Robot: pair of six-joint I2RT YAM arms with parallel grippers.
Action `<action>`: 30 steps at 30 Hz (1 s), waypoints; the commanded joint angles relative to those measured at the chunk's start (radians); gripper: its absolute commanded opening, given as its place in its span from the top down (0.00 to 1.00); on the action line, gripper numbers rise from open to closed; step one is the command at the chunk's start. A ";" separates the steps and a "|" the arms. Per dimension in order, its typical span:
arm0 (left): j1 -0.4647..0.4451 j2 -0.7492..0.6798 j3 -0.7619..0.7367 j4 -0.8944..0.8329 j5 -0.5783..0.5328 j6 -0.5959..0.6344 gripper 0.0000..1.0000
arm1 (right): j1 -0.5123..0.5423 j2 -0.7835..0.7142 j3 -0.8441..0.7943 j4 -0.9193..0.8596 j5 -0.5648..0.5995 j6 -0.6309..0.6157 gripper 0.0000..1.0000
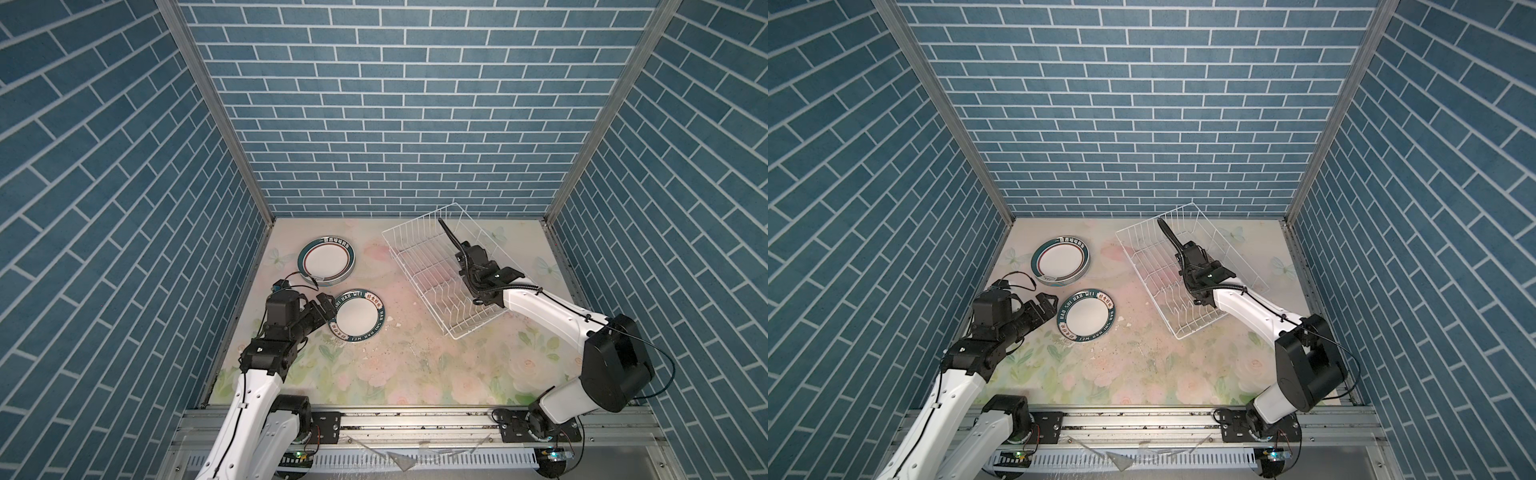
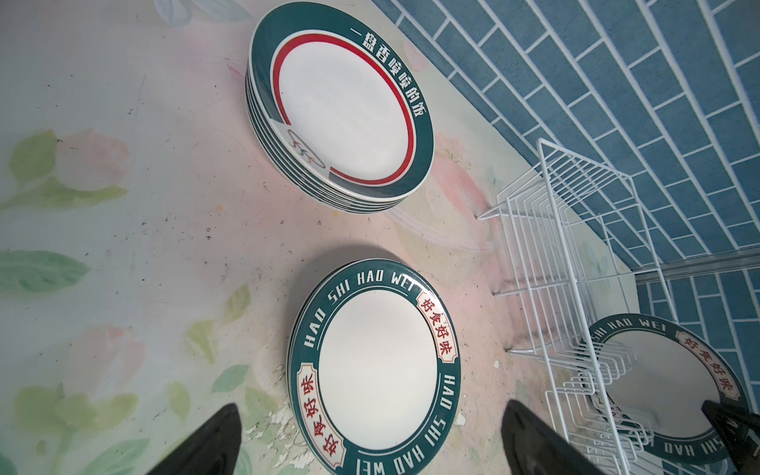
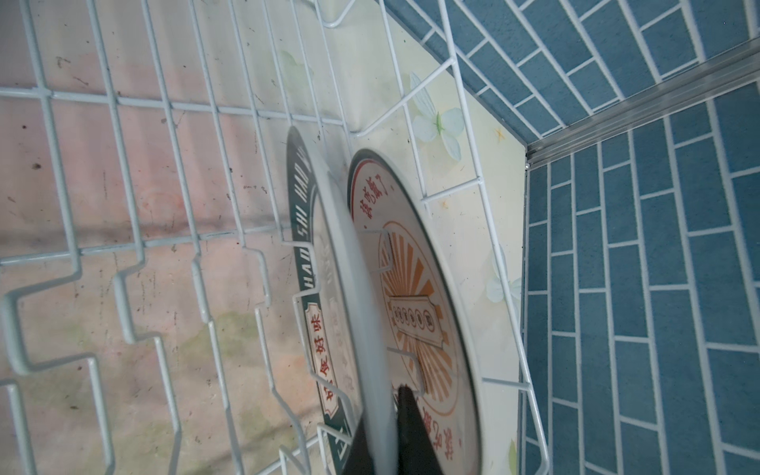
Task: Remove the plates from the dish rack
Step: 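Open the left gripper on the stack while right grips the next rack plate, then lift the green-rimmed plate out of the rack with the right gripper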
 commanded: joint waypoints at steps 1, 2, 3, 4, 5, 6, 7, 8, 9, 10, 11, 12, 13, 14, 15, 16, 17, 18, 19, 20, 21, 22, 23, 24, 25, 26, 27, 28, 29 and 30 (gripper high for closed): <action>-0.002 -0.009 -0.005 0.022 0.010 0.039 0.01 | 0.008 -0.026 -0.053 -0.002 -0.081 0.013 0.94; -0.002 -0.009 -0.002 0.019 0.007 0.044 0.01 | 0.008 -0.035 -0.058 0.003 -0.090 0.009 0.95; -0.002 -0.010 0.000 0.015 -0.003 0.050 0.01 | 0.008 -0.043 -0.061 0.004 -0.097 0.003 0.96; -0.002 -0.014 0.002 0.012 -0.012 0.056 0.01 | 0.008 -0.049 -0.063 0.007 -0.102 -0.004 0.97; -0.002 -0.021 -0.001 0.012 -0.024 0.065 0.01 | 0.007 -0.057 -0.065 0.012 -0.114 -0.013 0.99; -0.002 -0.030 -0.002 0.012 -0.033 0.071 0.01 | 0.009 -0.066 -0.066 0.017 -0.125 -0.025 1.00; -0.002 -0.039 -0.005 0.012 -0.042 0.071 0.01 | 0.009 -0.073 -0.065 0.021 -0.128 -0.033 1.00; -0.002 -0.047 -0.011 0.012 -0.051 0.071 0.01 | 0.010 -0.081 -0.066 0.026 -0.132 -0.039 1.00; -0.002 -0.052 -0.011 0.010 -0.056 0.071 0.01 | 0.012 -0.088 -0.067 0.032 -0.136 -0.047 1.00; -0.002 -0.054 -0.012 0.009 -0.058 0.074 0.01 | 0.013 -0.095 -0.065 0.035 -0.135 -0.052 1.00; -0.002 -0.053 -0.012 0.006 -0.060 0.076 0.01 | 0.015 -0.103 -0.064 0.040 -0.133 -0.059 1.00; -0.002 -0.048 -0.010 0.004 -0.061 0.079 0.01 | 0.016 -0.110 -0.061 0.041 -0.133 -0.065 1.00; -0.002 -0.044 -0.009 0.004 -0.054 0.087 0.01 | 0.019 -0.118 -0.060 0.045 -0.133 -0.074 1.00; -0.002 -0.041 -0.011 0.009 -0.039 0.096 0.01 | 0.022 -0.125 -0.060 0.050 -0.132 -0.081 1.00; -0.002 -0.039 -0.014 0.019 -0.025 0.101 0.01 | 0.026 -0.136 -0.061 0.059 -0.127 -0.092 1.00; -0.002 -0.040 -0.019 0.027 -0.018 0.097 0.00 | 0.031 -0.149 -0.064 0.071 -0.115 -0.102 1.00; -0.002 -0.042 -0.023 0.033 -0.015 0.094 0.01 | 0.034 -0.161 -0.067 0.082 -0.106 -0.109 1.00; -0.002 -0.040 -0.024 0.036 -0.015 0.089 0.01 | 0.036 -0.176 -0.071 0.095 -0.098 -0.116 1.00; -0.002 -0.038 -0.024 0.033 -0.017 0.085 0.01 | 0.039 -0.190 -0.077 0.109 -0.093 -0.125 1.00; -0.002 -0.035 -0.021 0.033 -0.017 0.084 0.01 | 0.041 -0.205 -0.083 0.125 -0.090 -0.134 1.00; -0.002 -0.034 -0.020 0.033 -0.015 0.085 0.01 | 0.042 -0.219 -0.088 0.138 -0.089 -0.140 1.00; -0.002 -0.032 -0.020 0.033 -0.017 0.085 0.01 | 0.043 -0.231 -0.092 0.151 -0.088 -0.146 1.00; -0.002 -0.032 -0.020 0.032 -0.015 0.085 0.01 | 0.044 -0.241 -0.095 0.162 -0.083 -0.152 1.00; -0.002 -0.030 -0.019 0.031 -0.011 0.087 0.01 | 0.046 -0.252 -0.097 0.170 -0.084 -0.159 1.00; -0.002 -0.027 -0.016 0.030 -0.001 0.089 0.01 | 0.047 -0.261 -0.100 0.181 -0.082 -0.166 1.00; -0.002 -0.025 -0.013 0.025 0.004 0.089 0.01 | 0.051 -0.270 -0.103 0.197 -0.078 -0.172 1.00; -0.002 -0.017 -0.008 0.019 0.009 0.091 0.01 | 0.052 -0.280 -0.104 0.210 -0.078 -0.180 1.00; -0.002 -0.010 -0.004 0.013 0.014 0.094 0.01 | 0.053 -0.288 -0.103 0.218 -0.079 -0.187 1.00; -0.002 -0.003 -0.001 0.013 0.020 0.098 0.01 | 0.057 -0.294 -0.102 0.229 -0.073 -0.197 1.00; -0.002 0.004 0.001 0.012 0.025 0.103 0.01 | 0.063 -0.303 -0.102 0.248 -0.066 -0.209 1.00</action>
